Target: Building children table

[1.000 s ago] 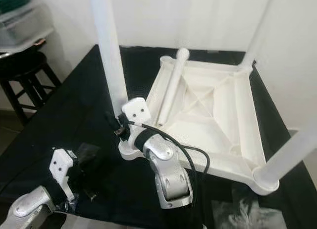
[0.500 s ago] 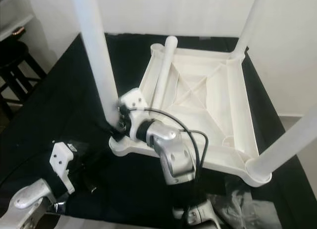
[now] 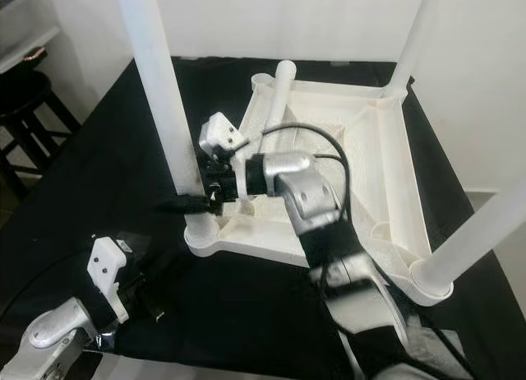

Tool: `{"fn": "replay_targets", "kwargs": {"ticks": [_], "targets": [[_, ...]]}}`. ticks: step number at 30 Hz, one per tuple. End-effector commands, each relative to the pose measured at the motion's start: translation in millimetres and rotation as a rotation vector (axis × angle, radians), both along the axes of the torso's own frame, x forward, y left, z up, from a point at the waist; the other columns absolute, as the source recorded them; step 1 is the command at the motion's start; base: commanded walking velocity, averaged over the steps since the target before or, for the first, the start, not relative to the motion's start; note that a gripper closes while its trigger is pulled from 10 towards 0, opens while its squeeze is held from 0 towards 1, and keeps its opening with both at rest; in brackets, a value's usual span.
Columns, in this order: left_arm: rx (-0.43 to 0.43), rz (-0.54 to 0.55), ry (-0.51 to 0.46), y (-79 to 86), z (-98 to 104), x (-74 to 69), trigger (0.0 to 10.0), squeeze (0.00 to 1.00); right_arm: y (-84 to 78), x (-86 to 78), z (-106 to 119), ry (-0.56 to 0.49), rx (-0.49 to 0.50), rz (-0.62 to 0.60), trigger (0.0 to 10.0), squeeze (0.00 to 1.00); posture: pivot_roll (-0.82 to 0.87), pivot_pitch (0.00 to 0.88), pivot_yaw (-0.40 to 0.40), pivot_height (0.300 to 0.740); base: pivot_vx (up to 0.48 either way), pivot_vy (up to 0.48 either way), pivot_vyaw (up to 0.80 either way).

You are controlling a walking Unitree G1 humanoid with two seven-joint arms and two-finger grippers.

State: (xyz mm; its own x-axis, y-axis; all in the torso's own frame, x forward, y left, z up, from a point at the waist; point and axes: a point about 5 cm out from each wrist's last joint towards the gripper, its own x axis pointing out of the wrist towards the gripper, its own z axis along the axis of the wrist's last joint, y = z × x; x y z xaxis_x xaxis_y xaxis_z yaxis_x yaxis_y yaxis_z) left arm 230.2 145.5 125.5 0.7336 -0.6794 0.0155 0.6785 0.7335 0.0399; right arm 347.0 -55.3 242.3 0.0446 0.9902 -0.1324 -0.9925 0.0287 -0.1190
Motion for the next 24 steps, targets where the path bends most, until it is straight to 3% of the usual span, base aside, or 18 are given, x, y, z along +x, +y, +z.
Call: {"fn": "replay_targets", "kwargs": {"ticks": [1, 4, 7, 9, 10, 12, 13, 14, 15, 17, 19, 22, 24], "targets": [[0.019, -0.003, 0.012, -0.7, -4, -3.8, 10.0, 0.00, 3.2, -0.3, -7, 0.025, -0.004, 0.036, 0.0, 0.00, 0.02, 0.148, 0.013, 0.740, 0.000, 0.000, 0.00], [0.017, -0.004, 0.012, -0.8, -4, -4.3, 10.0, 0.00, -1.8, 0.8, -12, 0.023, -0.016, 0.029, 0.0, 0.00, 0.02, 0.147, 0.017, 0.740, 0.000, 0.000, 0.00], [0.016, -0.005, 0.013, -0.5, -4, -5.4, 10.0, 0.00, -13.7, 8.0, -18, -0.020, -0.023, -0.149, 0.0, 0.00, 0.02, 0.149, 0.018, 0.740, 0.000, 0.000, 0.00], [0.016, -0.005, 0.013, -0.5, -4, -5.4, 10.0, 0.00, -13.7, 8.0, -18, -0.020, -0.023, -0.149, 0.0, 0.00, 0.02, 0.149, 0.018, 0.740, 0.000, 0.000, 0.00], [0.014, -0.004, 0.014, 0.9, -3, -6.6, 10.0, 0.00, -16.9, 10.3, -34, -0.001, 0.012, -0.476, 0.0, 0.00, 0.02, 0.164, 0.011, 0.740, 0.000, 0.000, 0.00], [0.012, -0.003, 0.014, 2.5, -2, -7.3, 10.0, 0.00, -22.5, -0.6, -60, 0.046, 0.032, -0.917, 0.0, 0.00, 0.02, 0.172, 0.012, 0.740, 0.000, 0.000, 0.00], [0.012, -0.003, 0.014, 2.5, -2, -7.3, 10.0, 0.00, -22.5, -0.6, -60, 0.046, 0.032, -0.917, 0.0, 0.00, 0.02, 0.172, 0.012, 0.740, 0.000, 0.000, 0.00], [0.009, -0.003, 0.014, 3.1, -1, -7.3, 10.0, 0.00, -16.0, -23.3, -78, 0.105, 0.012, -0.970, 0.0, 0.00, 0.02, 0.178, 0.016, 0.740, 0.000, 0.000, 0.00], [0.009, -0.003, 0.014, 3.1, -1, -7.3, 10.0, 0.00, -16.0, -23.3, -78, 0.105, 0.012, -0.970, 0.0, 0.00, 0.02, 0.178, 0.016, 0.740, 0.000, 0.000, 0.00], [0.008, -0.002, 0.016, 5.3, -1, -6.2, 10.0, 0.00, 0.2, -55.1, -95, 0.147, -0.018, -0.944, 0.0, 0.00, 0.00, 0.177, 0.043, 0.740, 0.000, 0.000, 0.00], [0.009, -0.003, 0.016, 5.7, -1, -5.2, 10.0, 0.00, 3.6, -56.6, -94, 0.136, -0.018, -0.918, 0.0, 0.00, -0.01, 0.172, 0.053, 0.740, 0.000, 0.000, 0.00], [0.013, -0.007, 0.016, 5.3, -2, -1.3, 10.0, 0.00, 5.7, -40.4, -76, 0.094, 0.017, -0.902, 0.0, 0.00, 0.00, 0.165, 0.039, 0.740, 0.000, 0.000, 0.00], [0.013, -0.005, 0.014, 5.5, -2, -0.9, 10.0, 0.00, 8.2, -39.0, -74, 0.093, 0.021, -0.888, 0.0, 0.00, 0.00, 0.164, 0.036, 0.740, 0.000, 0.000, 0.00]]}}
